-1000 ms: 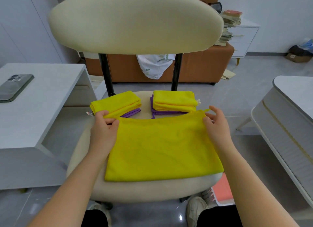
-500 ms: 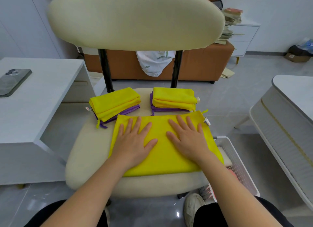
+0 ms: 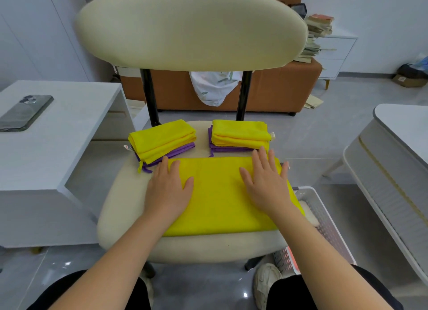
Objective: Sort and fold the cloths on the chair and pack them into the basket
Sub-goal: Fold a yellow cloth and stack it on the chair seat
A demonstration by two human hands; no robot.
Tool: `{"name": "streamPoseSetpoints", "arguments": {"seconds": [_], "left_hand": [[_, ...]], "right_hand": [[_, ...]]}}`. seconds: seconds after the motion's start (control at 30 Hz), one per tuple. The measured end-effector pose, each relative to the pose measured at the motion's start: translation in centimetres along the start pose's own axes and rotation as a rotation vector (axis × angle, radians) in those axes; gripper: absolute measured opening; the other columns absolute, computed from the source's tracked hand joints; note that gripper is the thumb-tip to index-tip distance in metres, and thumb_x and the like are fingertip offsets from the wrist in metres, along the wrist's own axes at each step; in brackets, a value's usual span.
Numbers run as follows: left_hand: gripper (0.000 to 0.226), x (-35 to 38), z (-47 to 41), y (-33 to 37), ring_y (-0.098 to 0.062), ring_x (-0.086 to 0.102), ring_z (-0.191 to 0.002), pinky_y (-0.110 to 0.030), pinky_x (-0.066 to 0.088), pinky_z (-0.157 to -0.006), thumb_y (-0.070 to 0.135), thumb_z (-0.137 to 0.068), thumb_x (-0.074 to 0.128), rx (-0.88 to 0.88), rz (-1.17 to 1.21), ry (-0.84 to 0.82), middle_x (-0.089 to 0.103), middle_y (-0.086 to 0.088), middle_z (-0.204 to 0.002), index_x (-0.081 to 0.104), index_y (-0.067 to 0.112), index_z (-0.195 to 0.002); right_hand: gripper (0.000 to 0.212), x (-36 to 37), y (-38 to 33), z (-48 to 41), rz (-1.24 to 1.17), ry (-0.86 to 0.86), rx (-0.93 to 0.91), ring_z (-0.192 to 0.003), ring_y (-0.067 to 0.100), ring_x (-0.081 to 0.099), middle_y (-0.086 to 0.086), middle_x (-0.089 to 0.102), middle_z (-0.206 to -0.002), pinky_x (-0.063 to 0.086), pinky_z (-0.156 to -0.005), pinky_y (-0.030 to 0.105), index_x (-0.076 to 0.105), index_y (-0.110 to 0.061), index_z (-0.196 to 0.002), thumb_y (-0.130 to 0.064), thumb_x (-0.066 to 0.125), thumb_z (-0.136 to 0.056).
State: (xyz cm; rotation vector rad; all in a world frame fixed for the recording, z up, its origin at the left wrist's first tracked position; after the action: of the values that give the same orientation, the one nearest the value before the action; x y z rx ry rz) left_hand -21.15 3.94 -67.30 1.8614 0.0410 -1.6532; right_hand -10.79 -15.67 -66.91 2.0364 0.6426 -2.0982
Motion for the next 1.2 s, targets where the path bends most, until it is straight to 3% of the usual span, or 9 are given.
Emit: {"name": "streamPoseSetpoints", "arguments": {"seconds": [0.17, 0.27, 0.37, 0.43, 0.6, 0.8, 1.0, 1.1, 1.2], "left_hand": [[0.047, -2.4, 0.5, -1.6, -0.028, 0.048, -0.121, -0.035, 0.038, -0.096, 0.018, -0.089, 0.058, -0.191, 0.442, 0.103, 0.05, -0.009, -0.134, 0.043, 0.008, -0.133], [0.054, -2.9, 0.0, -3.9, -0.028, 0.06, -0.105, -0.042, 0.048, -0.094, 0.023, -0.081, 0.066, -0.464, 0.733, -0.037, 0.06, -0.009, -0.119, 0.044, 0.014, -0.13], [0.031, -3.0, 0.1, -4.6, -0.024, 0.065, -0.08, -0.037, 0.057, -0.065, 0.021, -0.087, 0.064, -0.557, 0.975, -0.247, 0.066, -0.015, -0.101, 0.05, 0.012, -0.113], [0.012, -2.9, 0.3, -4.2, -0.021, 0.061, -0.068, -0.029, 0.051, -0.053, 0.021, -0.093, 0.058, -0.51, 0.931, -0.339, 0.064, -0.013, -0.084, 0.055, 0.01, -0.098], [0.038, -3.2, 0.5, -4.5, -0.015, 0.044, -0.044, -0.021, 0.033, -0.045, 0.047, -0.092, 0.052, -0.321, 0.291, -0.515, 0.05, -0.004, -0.053, 0.053, 0.011, -0.08], [0.035, -3.1, 0.2, -4.8, -0.022, 0.047, -0.058, -0.026, 0.032, -0.053, 0.04, -0.08, 0.07, -0.32, 0.494, -0.431, 0.052, -0.011, -0.066, 0.053, 0.011, -0.068], [0.012, -2.7, 0.2, -4.6, -0.022, 0.047, -0.072, -0.033, 0.032, -0.066, 0.02, -0.089, 0.059, -0.293, 0.642, -0.37, 0.051, -0.013, -0.08, 0.057, 0.009, -0.083], [0.015, -3.2, 0.5, -4.2, -0.022, 0.046, -0.072, -0.033, 0.03, -0.065, 0.024, -0.085, 0.062, -0.304, 0.659, -0.365, 0.05, -0.011, -0.08, 0.057, 0.01, -0.083], [0.039, -3.9, 0.8, -3.8, -0.024, 0.052, -0.077, -0.034, 0.035, -0.068, 0.035, -0.069, 0.062, -0.294, 0.695, -0.379, 0.055, -0.014, -0.084, 0.064, 0.005, -0.093]], "right_hand": [[0.065, 0.6, -3.9, 0.7, 0.017, -0.076, -0.194, -0.145, 0.019, -0.017, -0.002, -0.012, -0.159, -0.009, -0.116, 0.051, 0.0, -0.023, -0.152, -0.054, 0.018, -0.098], [0.064, 1.9, -5.0, 0.7, 0.06, -0.161, -0.223, -0.146, 0.023, -0.016, -0.003, -0.012, -0.159, -0.008, -0.115, 0.054, -0.002, -0.028, -0.152, -0.056, 0.016, -0.098], [0.062, 2.8, -5.5, 0.7, 0.101, -0.211, -0.217, -0.146, 0.025, -0.012, -0.002, -0.008, -0.16, -0.007, -0.115, 0.056, -0.001, -0.032, -0.151, -0.058, 0.013, -0.097], [0.062, 2.9, -5.5, 0.5, 0.109, -0.211, -0.207, -0.146, 0.025, -0.011, -0.003, -0.007, -0.16, -0.007, -0.114, 0.056, -0.001, -0.033, -0.151, -0.059, 0.013, -0.097], [0.062, 2.8, -5.6, 0.6, 0.111, -0.209, -0.202, -0.147, 0.025, -0.01, -0.003, -0.007, -0.16, -0.007, -0.115, 0.056, 0.0, -0.033, -0.151, -0.059, 0.013, -0.097], [0.062, 2.7, -5.6, 0.6, 0.096, -0.224, -0.192, -0.147, 0.024, -0.011, -0.004, -0.006, -0.16, -0.008, -0.115, 0.055, 0.002, -0.033, -0.151, -0.059, 0.014, -0.097], [0.057, 1.9, -6.2, 0.5, 0.003, -0.137, -0.187, -0.146, 0.021, -0.016, -0.006, -0.01, -0.159, -0.013, -0.112, 0.055, 0.004, -0.034, -0.151, -0.055, 0.012, -0.098], [0.058, 2.6, -6.7, 1.0, 0.087, -0.202, -0.202, -0.146, 0.025, -0.014, -0.003, -0.009, -0.16, -0.01, -0.113, 0.057, 0.001, -0.034, -0.151, -0.055, 0.014, -0.099], [0.059, 2.5, -7.3, 1.0, 0.079, -0.165, -0.207, -0.145, 0.026, -0.016, -0.003, -0.012, -0.159, -0.01, -0.114, 0.057, -0.001, -0.034, -0.151, -0.055, 0.015, -0.098]]}}
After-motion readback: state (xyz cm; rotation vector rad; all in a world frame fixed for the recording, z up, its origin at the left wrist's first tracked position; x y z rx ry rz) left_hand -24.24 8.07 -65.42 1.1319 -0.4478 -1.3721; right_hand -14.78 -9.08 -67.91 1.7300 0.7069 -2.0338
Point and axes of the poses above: each hand's wrist, its own z-axis away from the middle knuckle, its own x-axis out of the palm, y = z × x, the point moved 3 cm from there along -z, towards the middle knuckle
